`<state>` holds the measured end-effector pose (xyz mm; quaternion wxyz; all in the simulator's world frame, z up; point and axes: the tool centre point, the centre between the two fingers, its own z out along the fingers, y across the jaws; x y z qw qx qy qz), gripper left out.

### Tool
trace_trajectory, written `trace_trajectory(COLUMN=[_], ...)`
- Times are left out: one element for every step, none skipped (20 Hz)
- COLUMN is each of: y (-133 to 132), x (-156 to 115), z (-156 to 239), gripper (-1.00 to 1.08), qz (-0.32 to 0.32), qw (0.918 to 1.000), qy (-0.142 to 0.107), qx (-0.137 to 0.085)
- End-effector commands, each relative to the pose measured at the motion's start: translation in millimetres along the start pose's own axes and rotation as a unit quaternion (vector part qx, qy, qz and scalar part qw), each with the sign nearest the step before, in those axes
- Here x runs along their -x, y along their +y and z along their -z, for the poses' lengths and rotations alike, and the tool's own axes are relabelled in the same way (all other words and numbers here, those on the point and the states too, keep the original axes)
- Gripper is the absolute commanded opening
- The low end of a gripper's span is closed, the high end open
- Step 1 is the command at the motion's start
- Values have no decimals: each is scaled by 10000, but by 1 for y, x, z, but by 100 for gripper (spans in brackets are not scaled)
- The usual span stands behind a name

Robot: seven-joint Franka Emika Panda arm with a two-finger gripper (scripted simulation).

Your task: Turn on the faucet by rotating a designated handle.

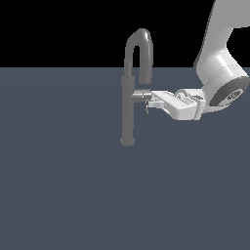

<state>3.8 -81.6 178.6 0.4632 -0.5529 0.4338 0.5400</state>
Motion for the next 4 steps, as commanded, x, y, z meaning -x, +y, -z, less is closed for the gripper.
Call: trace_trajectory(y=[-9, -10, -11, -11], x=[-34, -38, -42, -42], z=[-5, -5, -5, -5], gripper=[-100, -100, -100, -100], qz=[-160, -179, -198, -198], qw=[9998, 9998, 9997, 9997], qy=[66, 66, 65, 65], qx=[-105, -111, -117, -117])
